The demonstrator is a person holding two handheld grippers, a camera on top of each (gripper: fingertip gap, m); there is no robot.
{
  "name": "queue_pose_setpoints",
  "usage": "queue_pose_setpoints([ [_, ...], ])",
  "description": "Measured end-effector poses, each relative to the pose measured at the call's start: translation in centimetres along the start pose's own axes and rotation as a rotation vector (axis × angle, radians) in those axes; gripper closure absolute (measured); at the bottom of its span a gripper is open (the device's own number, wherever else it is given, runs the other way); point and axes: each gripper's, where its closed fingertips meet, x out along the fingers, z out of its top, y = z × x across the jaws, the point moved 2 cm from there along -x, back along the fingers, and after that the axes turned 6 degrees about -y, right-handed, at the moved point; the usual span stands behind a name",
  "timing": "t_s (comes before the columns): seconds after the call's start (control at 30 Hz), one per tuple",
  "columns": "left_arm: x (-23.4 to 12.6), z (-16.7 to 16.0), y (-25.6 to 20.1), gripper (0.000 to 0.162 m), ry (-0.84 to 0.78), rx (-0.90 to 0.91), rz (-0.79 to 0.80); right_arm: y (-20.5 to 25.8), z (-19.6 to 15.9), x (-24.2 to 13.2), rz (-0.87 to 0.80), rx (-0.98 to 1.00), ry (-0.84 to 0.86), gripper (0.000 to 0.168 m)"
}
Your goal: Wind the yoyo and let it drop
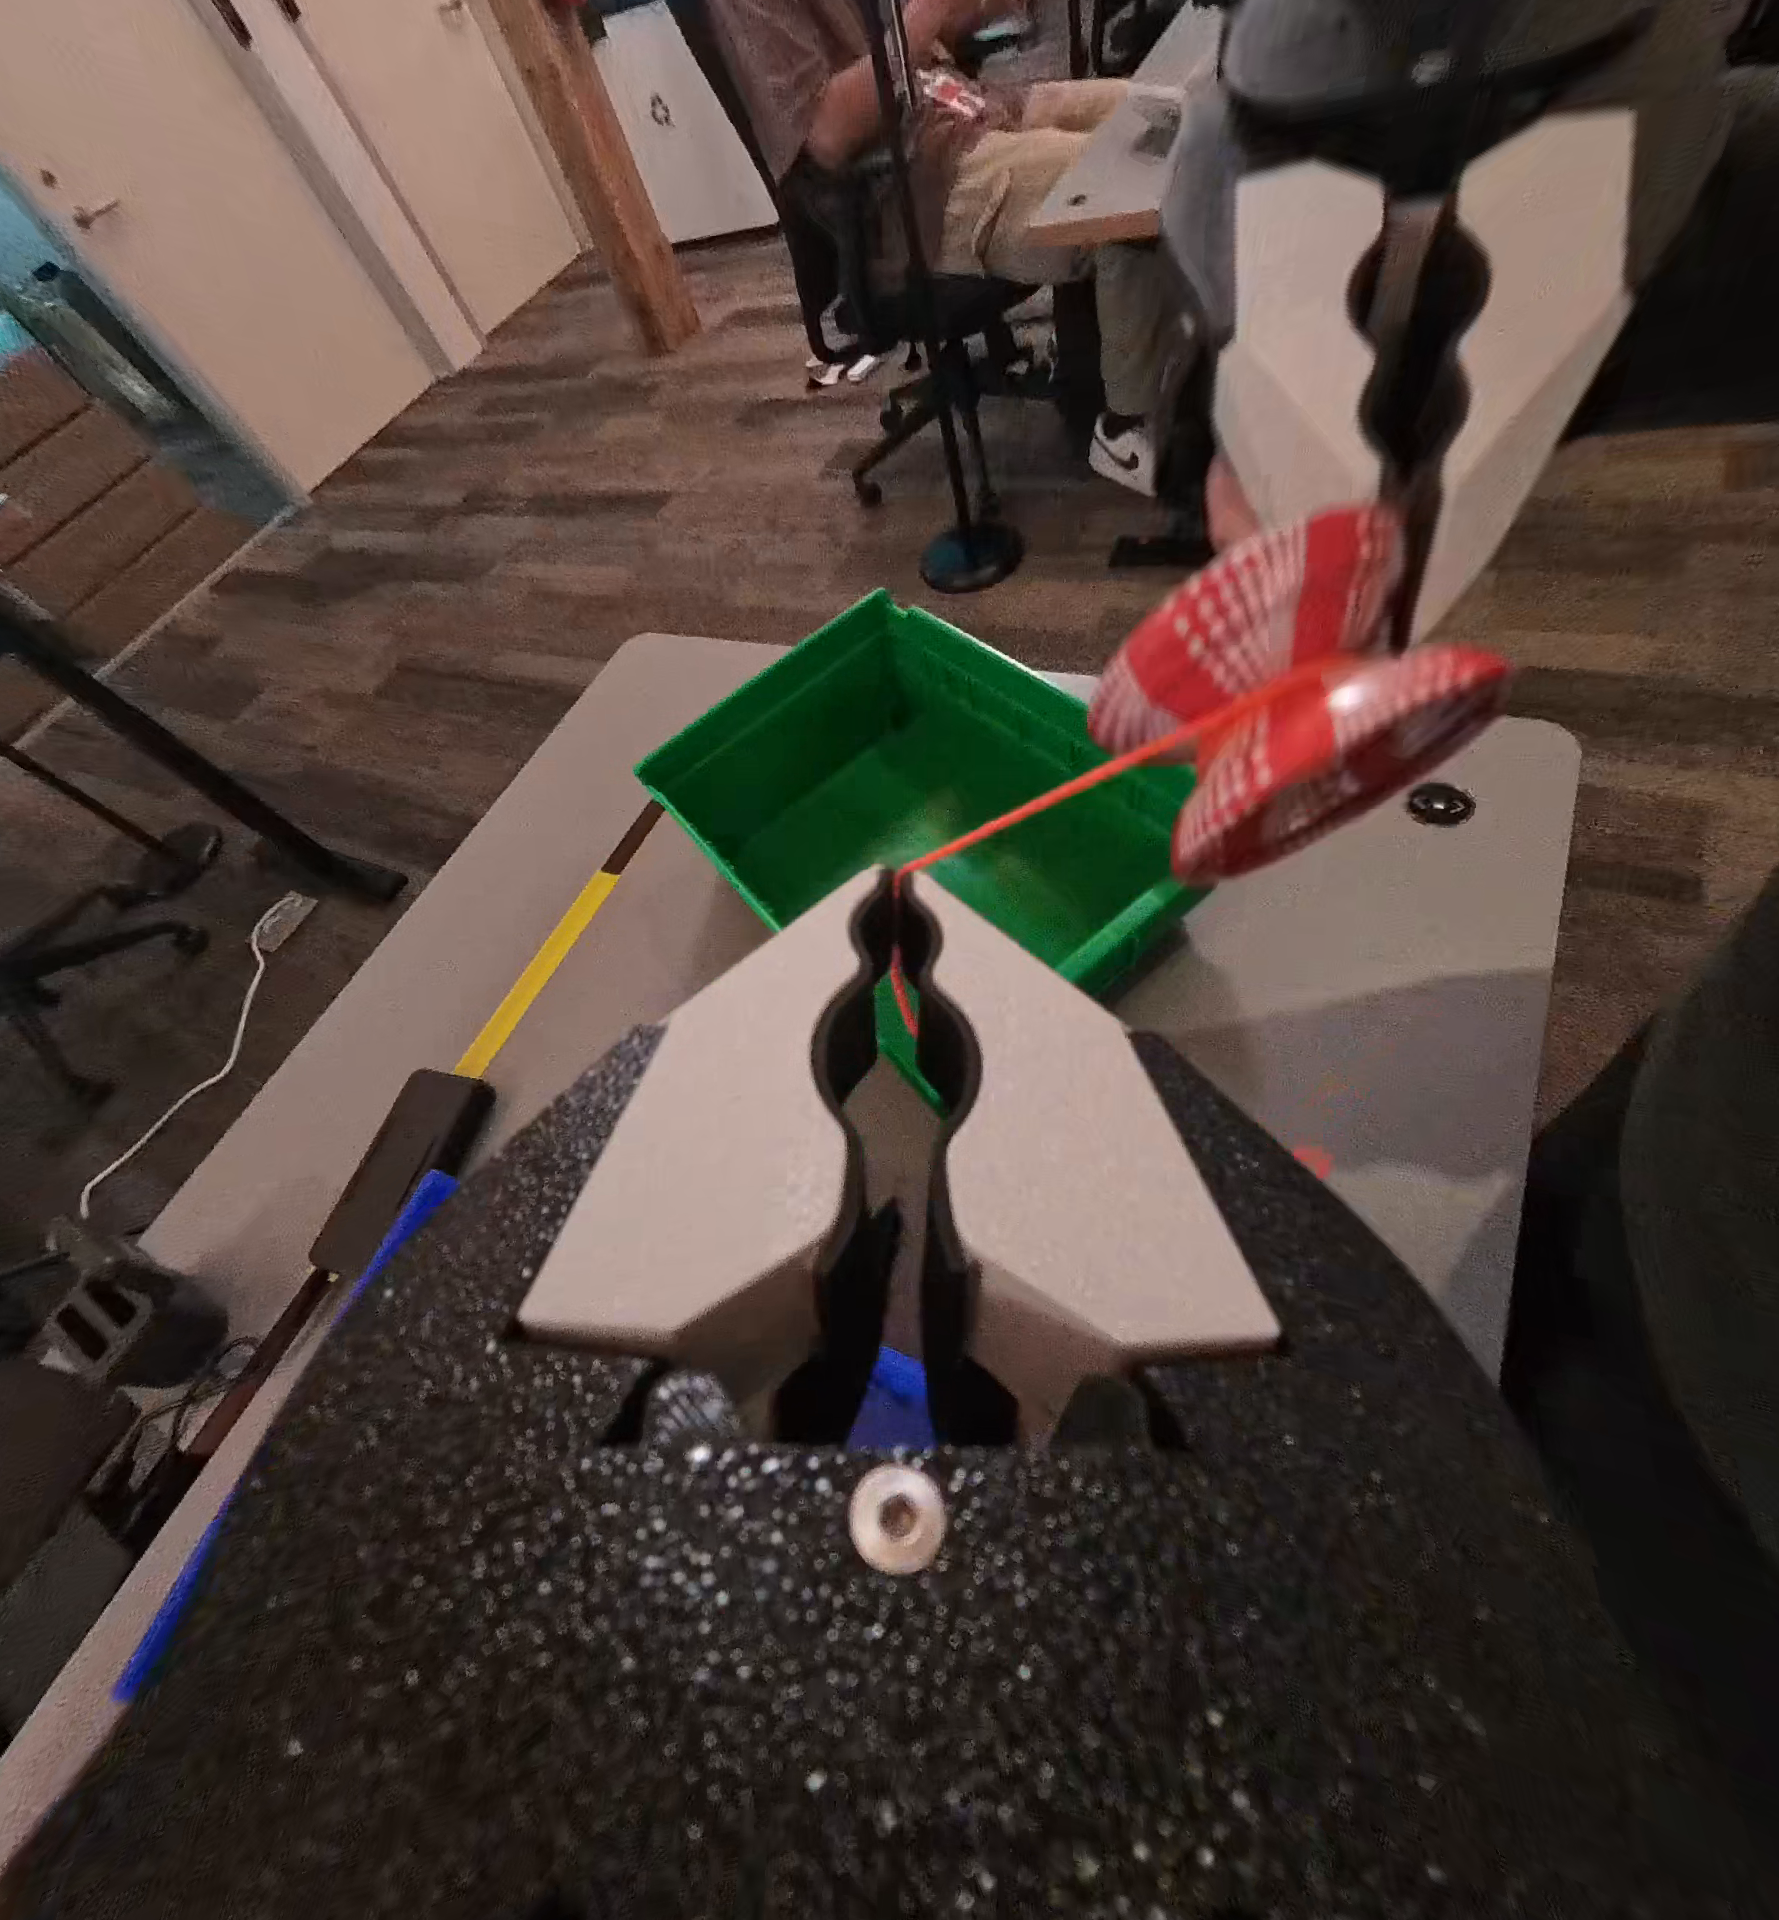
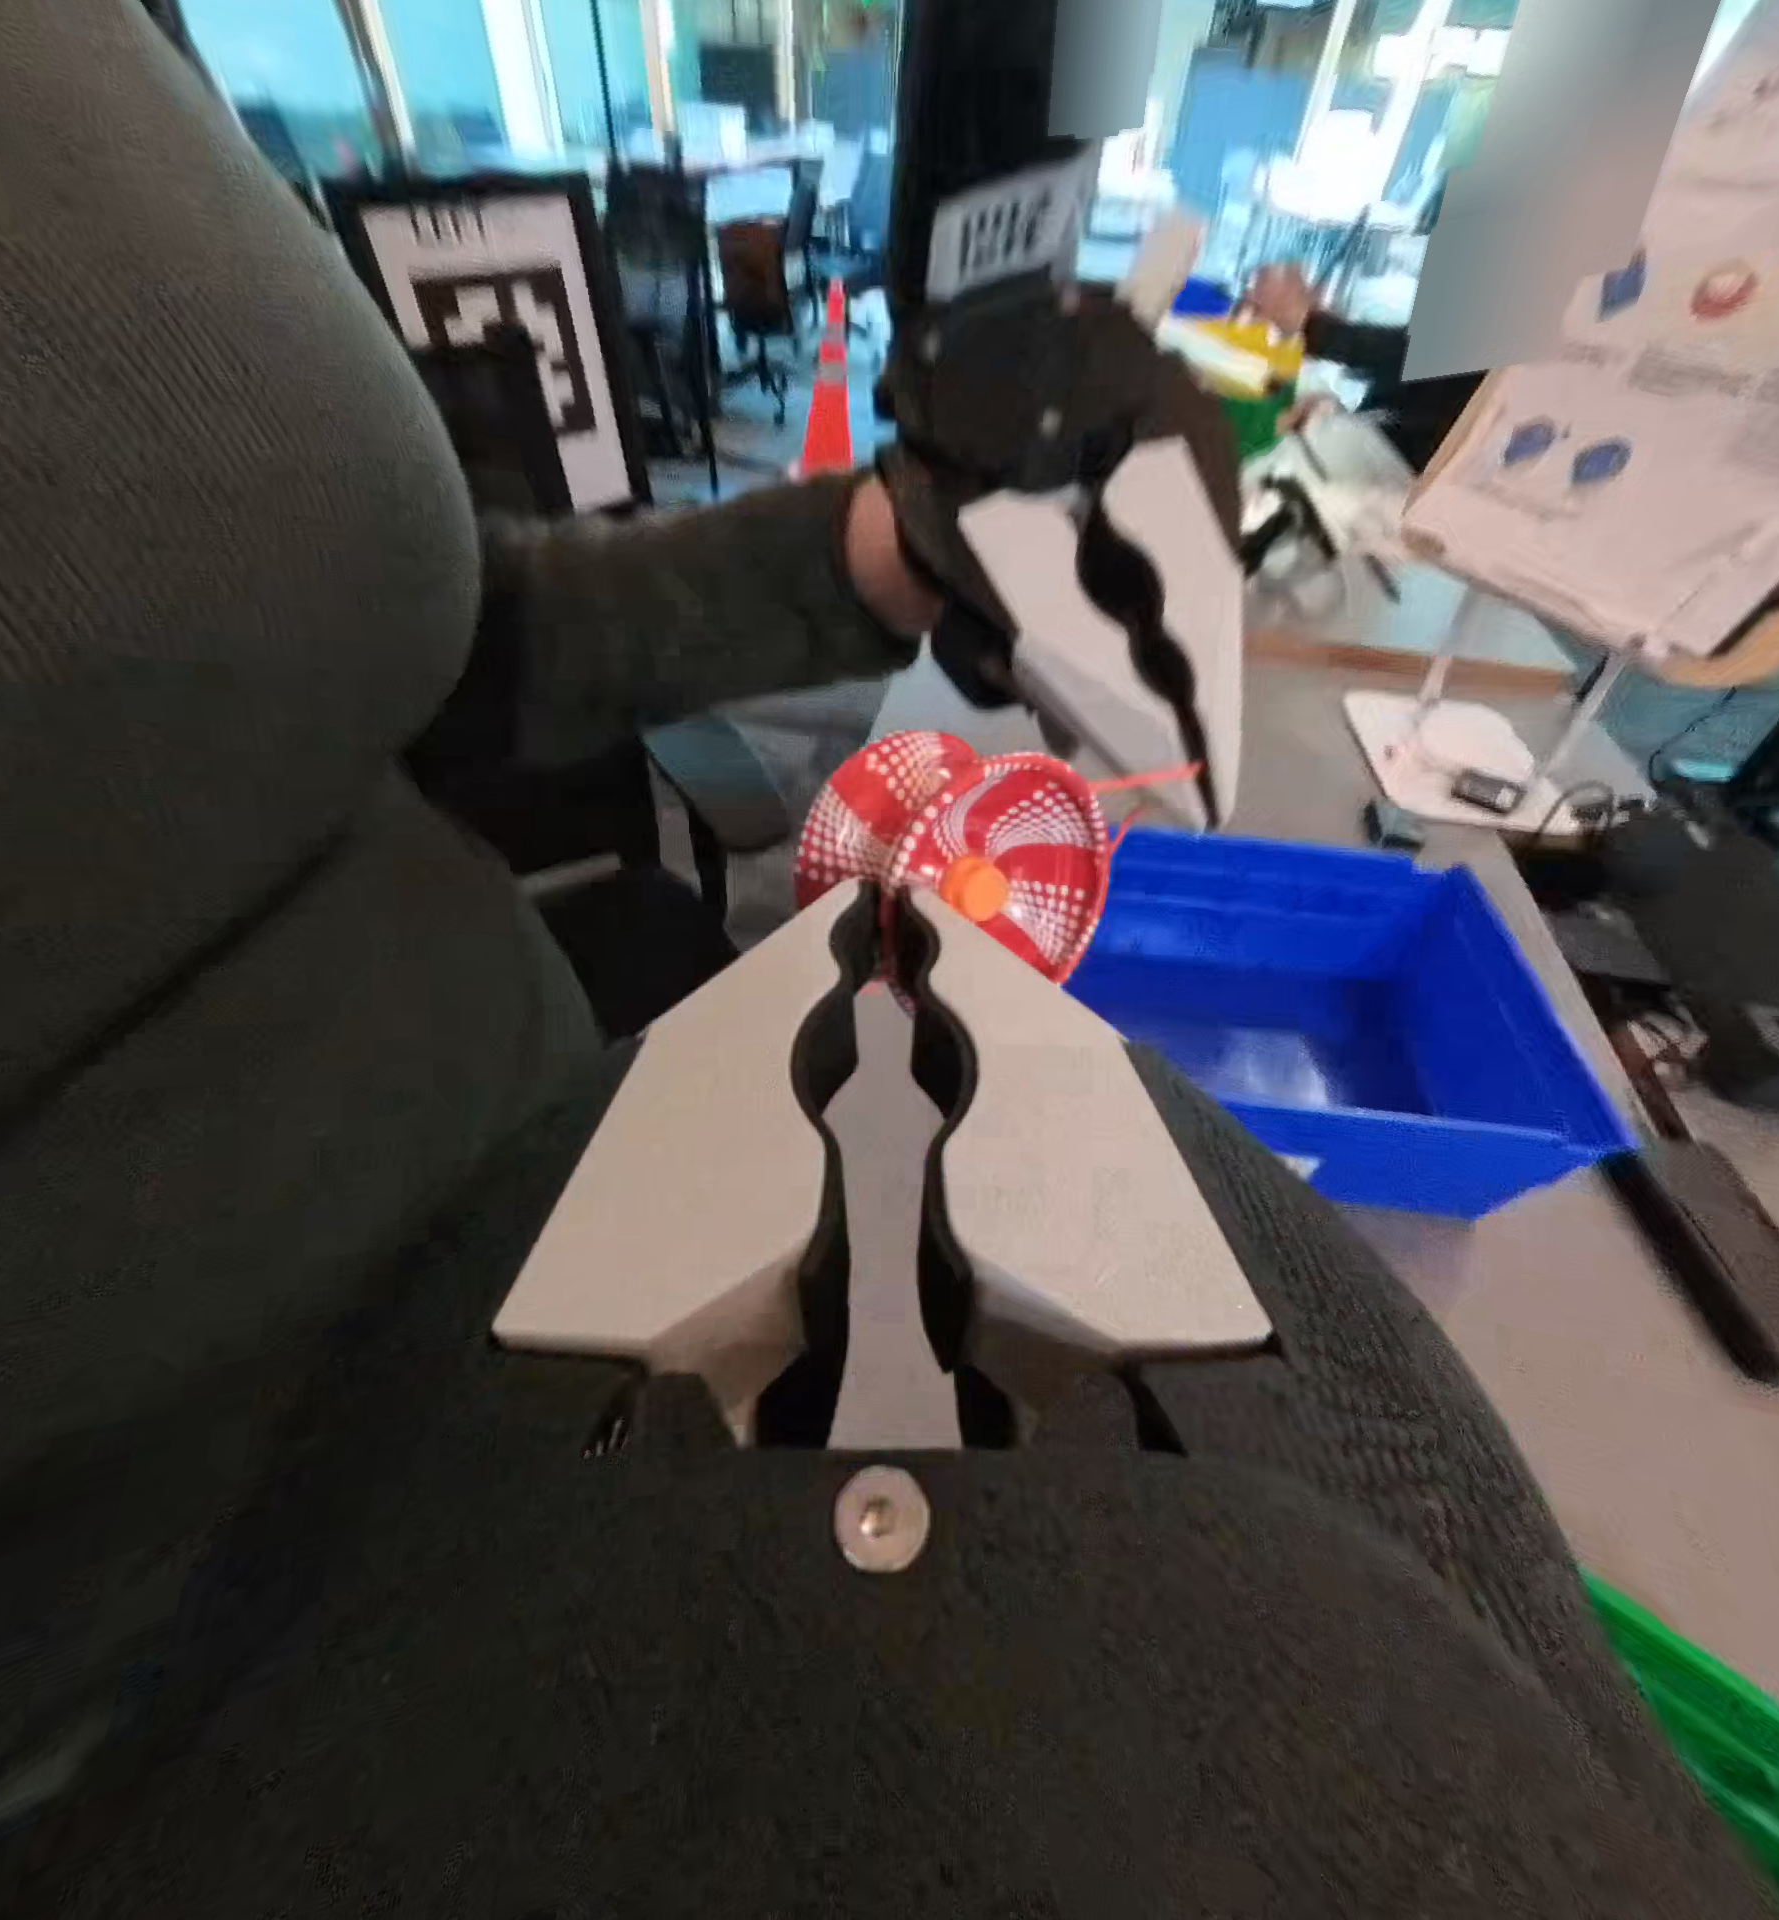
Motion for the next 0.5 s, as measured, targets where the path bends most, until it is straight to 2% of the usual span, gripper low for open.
queue_pose_setpoints([
  [0.13,2.4,-1.5,-2.9,0.162,0.046,-0.047,-0.12,-2.2,3.6,-1.2,-0.135,0.075,-0.268,0.168],
  [0.2,3.3,-1.8,-4.8,0.162,0.043,-0.073,-0.202,-4.2,3.5,-1.8,-0.3,0.098,-0.29,0.168],
  [0.3,3.2,-0.2,-6.8,0.162,-0.059,-0.136,-0.299,-6.5,0.5,-2.5,-0.5,0.01,-0.075,0.167],
  [0.4,1.7,1.5,-5.8,0.162,-0.13,-0.131,-0.282,-5.7,-1.9,-1.8,-0.487,-0.088,0.124,0.167],
  [0.5,0.2,2.2,-4.1,0.162,-0.141,-0.047,-0.221,-3.6,-3.5,-0.6,-0.356,-0.127,0.263,0.167],
])
